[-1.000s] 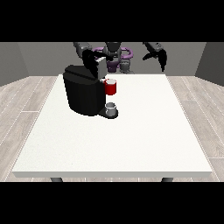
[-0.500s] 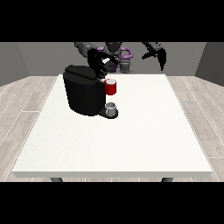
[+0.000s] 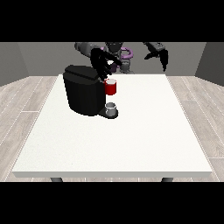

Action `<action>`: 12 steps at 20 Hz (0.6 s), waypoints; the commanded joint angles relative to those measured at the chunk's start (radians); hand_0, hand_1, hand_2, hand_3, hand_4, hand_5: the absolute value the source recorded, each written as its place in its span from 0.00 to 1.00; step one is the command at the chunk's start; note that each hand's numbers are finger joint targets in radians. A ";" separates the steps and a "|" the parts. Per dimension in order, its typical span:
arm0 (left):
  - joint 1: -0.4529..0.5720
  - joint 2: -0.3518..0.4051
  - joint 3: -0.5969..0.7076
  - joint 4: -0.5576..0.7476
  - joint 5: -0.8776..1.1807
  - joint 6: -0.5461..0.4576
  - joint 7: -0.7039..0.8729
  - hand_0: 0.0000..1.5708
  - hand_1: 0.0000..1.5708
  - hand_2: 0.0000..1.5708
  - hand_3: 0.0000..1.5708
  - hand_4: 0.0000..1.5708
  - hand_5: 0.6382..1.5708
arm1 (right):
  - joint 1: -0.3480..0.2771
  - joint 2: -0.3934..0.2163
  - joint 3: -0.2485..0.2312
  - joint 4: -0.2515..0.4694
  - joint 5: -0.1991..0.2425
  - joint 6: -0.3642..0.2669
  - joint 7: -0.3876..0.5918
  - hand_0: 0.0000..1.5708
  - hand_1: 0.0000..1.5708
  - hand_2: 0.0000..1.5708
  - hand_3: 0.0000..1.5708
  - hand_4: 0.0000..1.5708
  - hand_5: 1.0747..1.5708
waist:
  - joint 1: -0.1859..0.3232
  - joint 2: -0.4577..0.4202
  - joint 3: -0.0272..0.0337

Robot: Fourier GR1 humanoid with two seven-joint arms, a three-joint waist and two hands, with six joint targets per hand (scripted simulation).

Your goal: Insert the coffee pod into the coffee machine and close the lid

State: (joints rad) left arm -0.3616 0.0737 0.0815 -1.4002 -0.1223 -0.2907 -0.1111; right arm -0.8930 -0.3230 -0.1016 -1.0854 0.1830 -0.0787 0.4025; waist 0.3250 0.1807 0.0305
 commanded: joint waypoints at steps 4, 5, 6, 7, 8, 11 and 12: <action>-0.056 -0.003 -0.013 0.023 0.005 -0.020 -0.015 0.00 0.00 0.00 0.00 0.25 1.00 | -0.149 0.040 0.053 -0.108 -0.007 0.041 -0.057 0.00 0.00 0.00 0.00 0.00 1.00 | 0.139 0.062 -0.0311; -0.078 -0.008 -0.026 -0.001 -0.001 -0.017 0.013 0.00 0.00 0.00 0.00 0.23 1.00 | -0.162 0.020 0.034 -0.098 -0.003 0.033 -0.033 0.00 0.00 0.00 0.00 0.00 1.00 | 0.174 0.058 -0.0295; -0.060 -0.028 -0.037 0.009 0.003 -0.019 -0.013 0.00 0.00 0.00 0.00 0.23 1.00 | -0.157 0.013 0.043 -0.119 0.008 0.038 -0.030 0.00 0.00 0.00 0.00 0.00 1.00 | 0.184 0.066 -0.0306; -0.087 -0.009 -0.028 0.015 0.005 -0.028 0.000 0.00 0.00 0.00 0.00 0.25 1.00 | -0.162 0.021 0.036 -0.132 -0.001 0.039 -0.009 0.00 0.00 0.00 0.00 0.00 1.00 | 0.186 0.065 -0.0300; -0.102 -0.015 -0.038 0.018 -0.001 -0.029 -0.010 0.00 0.00 0.00 0.00 0.27 1.00 | -0.175 0.010 0.040 -0.135 0.004 0.055 -0.012 0.00 0.00 0.00 0.00 0.00 1.00 | 0.200 0.093 -0.0302; -0.116 -0.023 -0.042 0.005 0.018 -0.044 -0.015 0.00 0.00 0.00 0.00 0.23 1.00 | -0.165 -0.011 0.018 -0.147 0.012 0.055 0.004 0.00 0.00 0.00 0.00 0.00 1.00 | 0.242 0.100 -0.0295; -0.112 -0.022 -0.053 0.004 0.011 -0.049 -0.005 0.00 0.00 0.00 0.00 0.22 1.00 | -0.162 -0.027 -0.006 -0.147 0.005 0.054 0.003 0.00 0.00 0.00 0.00 0.00 1.00 | 0.259 0.123 -0.0279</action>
State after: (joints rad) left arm -0.4549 0.0539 0.0431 -1.3926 -0.1155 -0.3213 -0.1196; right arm -0.9496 -0.4488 -0.1580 -1.1692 0.2305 -0.0301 0.5428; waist 0.4689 0.2790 0.0496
